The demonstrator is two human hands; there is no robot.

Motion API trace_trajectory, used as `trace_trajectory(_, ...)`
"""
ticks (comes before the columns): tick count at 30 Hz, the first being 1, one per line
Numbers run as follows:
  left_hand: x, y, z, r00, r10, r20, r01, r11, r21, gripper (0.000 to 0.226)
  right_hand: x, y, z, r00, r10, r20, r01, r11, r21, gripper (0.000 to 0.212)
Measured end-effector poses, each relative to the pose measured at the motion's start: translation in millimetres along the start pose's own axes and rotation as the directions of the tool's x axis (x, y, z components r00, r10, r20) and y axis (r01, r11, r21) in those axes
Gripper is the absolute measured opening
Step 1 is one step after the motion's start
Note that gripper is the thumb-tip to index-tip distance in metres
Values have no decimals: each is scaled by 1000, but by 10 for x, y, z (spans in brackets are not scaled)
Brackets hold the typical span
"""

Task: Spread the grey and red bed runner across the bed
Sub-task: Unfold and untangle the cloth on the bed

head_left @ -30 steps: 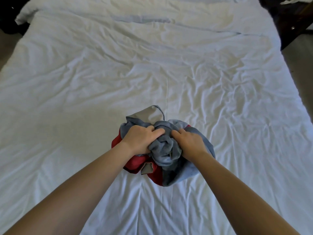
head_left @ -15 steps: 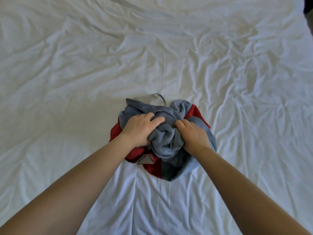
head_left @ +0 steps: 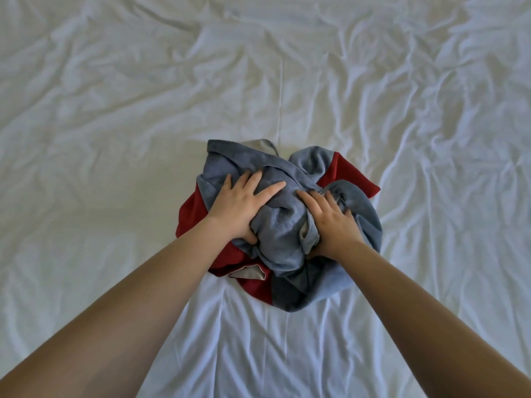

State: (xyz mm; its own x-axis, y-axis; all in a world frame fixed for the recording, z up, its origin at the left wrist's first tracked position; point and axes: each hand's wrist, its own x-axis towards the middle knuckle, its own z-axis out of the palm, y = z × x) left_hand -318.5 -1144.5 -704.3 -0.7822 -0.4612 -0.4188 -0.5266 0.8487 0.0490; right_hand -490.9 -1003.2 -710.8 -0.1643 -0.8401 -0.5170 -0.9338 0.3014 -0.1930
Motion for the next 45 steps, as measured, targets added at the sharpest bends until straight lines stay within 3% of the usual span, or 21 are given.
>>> trace_trajectory(6,116,-71,102,1000,9,-14,-9,1000,-5,137,144,55,28,1000,-9,22,8,999,34,138)
trace_trajectory(14,-75,40,-46,998,-26,-57,25,999,-21,130,-28,76,-41,998,-59,3,59,998,19,129)
trace_trajectory(19,-311,352,-207,980,-181,-81,159,962,-224,106,-273,288,-295,988,-151,23,153,984,-93,115)
trace_trajectory(21,-408,551,-292,954,-232,-193,148,917,-371,89,-365,404,-398,979,-203,6,201,971,-132,102)
trace_trajectory(23,-510,830,-348,895,-258,-364,37,856,-515,74,-446,524,-489,961,-276,-25,268,947,-180,94)
trace_trajectory(26,-672,1414,-296,783,-362,-505,-69,758,-649,52,-523,667,-547,934,-355,-40,335,910,-246,99)
trace_trajectory(29,-746,1937,-22,790,-434,-432,-30,677,-735,50,-522,771,-441,924,-382,26,370,873,-317,112)
trace_trajectory(32,-661,2203,301,853,-462,-244,142,655,-743,73,-506,842,-229,920,-382,88,389,865,-318,130)
trace_trajectory(34,-567,2273,415,877,-462,-136,236,658,-715,74,-507,875,-95,922,-379,80,385,870,-309,132)
trace_trajectory(37,-459,2290,431,883,-447,-140,259,715,-650,65,-501,948,-4,920,-392,27,380,871,-311,105)
trace_trajectory(40,-416,2318,460,878,-386,-283,181,815,-550,55,-523,1121,17,905,-424,34,410,850,-331,72)
trace_trajectory(42,-377,2380,492,869,-332,-368,119,860,-496,52,-580,1253,46,902,-428,54,421,844,-332,64)
trace_trajectory(45,-248,2572,470,857,-312,-409,57,847,-528,47,-699,1497,53,920,-389,45,383,869,-312,60)
